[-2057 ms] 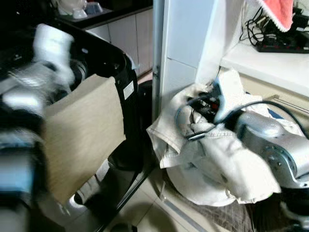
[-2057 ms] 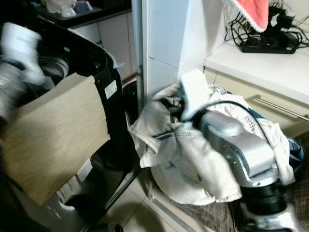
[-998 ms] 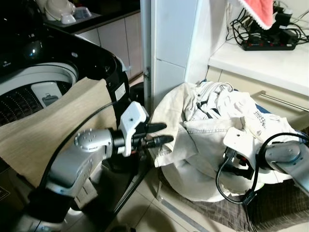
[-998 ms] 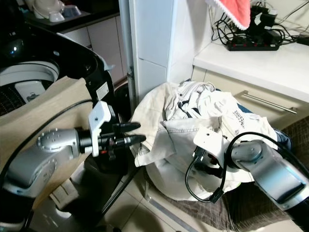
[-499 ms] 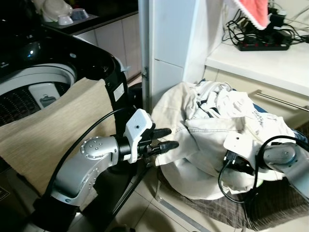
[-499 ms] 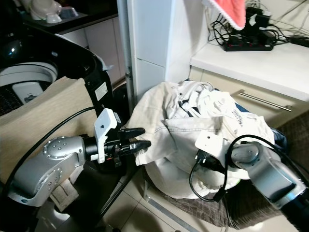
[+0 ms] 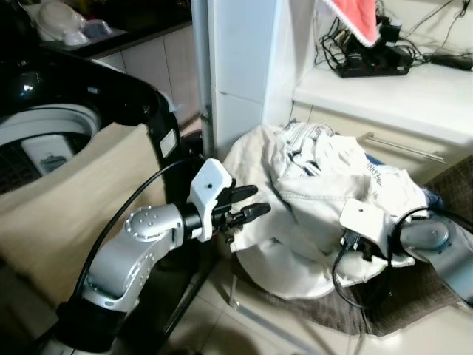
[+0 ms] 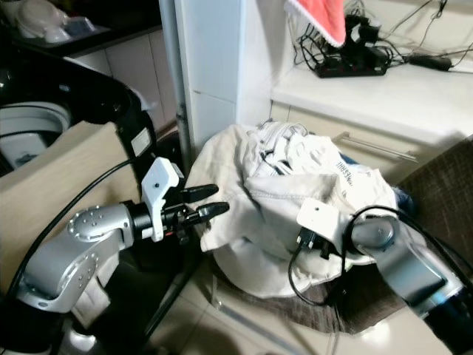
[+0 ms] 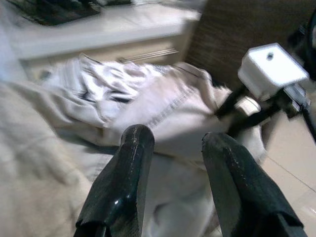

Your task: Clothes washing

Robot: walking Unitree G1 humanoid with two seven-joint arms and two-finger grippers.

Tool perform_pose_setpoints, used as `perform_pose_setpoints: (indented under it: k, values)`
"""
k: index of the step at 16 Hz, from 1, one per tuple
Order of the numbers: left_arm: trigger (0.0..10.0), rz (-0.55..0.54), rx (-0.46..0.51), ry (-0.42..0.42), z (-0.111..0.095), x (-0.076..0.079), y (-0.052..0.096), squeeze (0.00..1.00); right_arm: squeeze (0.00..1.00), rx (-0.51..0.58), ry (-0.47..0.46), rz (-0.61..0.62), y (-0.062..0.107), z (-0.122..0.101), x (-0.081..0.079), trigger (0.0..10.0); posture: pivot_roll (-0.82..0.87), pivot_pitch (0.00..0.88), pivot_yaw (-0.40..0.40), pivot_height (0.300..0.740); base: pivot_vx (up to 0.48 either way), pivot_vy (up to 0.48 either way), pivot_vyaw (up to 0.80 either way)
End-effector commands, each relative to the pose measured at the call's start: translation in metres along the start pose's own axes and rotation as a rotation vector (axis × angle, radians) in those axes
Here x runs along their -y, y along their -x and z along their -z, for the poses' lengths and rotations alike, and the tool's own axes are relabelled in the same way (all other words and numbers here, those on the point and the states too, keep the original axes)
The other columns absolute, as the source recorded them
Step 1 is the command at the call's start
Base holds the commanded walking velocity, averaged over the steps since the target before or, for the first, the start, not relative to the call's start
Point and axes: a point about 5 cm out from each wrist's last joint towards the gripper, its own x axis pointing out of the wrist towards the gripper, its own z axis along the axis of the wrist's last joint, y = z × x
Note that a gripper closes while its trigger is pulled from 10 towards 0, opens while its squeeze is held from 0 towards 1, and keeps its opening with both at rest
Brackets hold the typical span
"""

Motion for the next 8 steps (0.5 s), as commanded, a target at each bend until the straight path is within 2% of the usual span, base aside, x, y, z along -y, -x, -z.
perform_pose_setpoints:
  k: [1, 3, 5, 8]
  values:
    - [10.0, -0.043, 0.014, -0.005, -0.002, -0.001, -0.002, 0.0, 0.0, 0.009, -0.013, 0.035, 0.004, 0.0, 0.009, 0.0, -0.08, 0.0, 0.026, 0.74, 0.0, 0.0, 0.0]
    - [10.0, -0.202, 0.042, 0.031, -0.002, -0.012, -0.006, 0.0, 0.0, 0.018, -0.028, 0.075, 0.005, 0.001, 0.013, 0.0, -0.08, 0.0, 0.025, 0.74, 0.0, 0.0, 0.0]
    - [10.0, -0.281, 0.062, 0.054, -0.003, -0.017, -0.006, 0.0, 0.0, 0.029, -0.055, 0.12, 0.006, 0.001, 0.019, 0.0, -0.08, 0.0, 0.021, 0.74, 0.0, 0.0, 0.0]
    - [10.0, -0.41, 0.098, 0.038, -0.006, -0.022, -0.004, 0.0, 0.0, 0.122, -0.139, 0.278, 0.014, -0.004, 0.039, 0.0, -0.08, 0.0, 0.009, 0.74, 0.0, 0.0, 0.0]
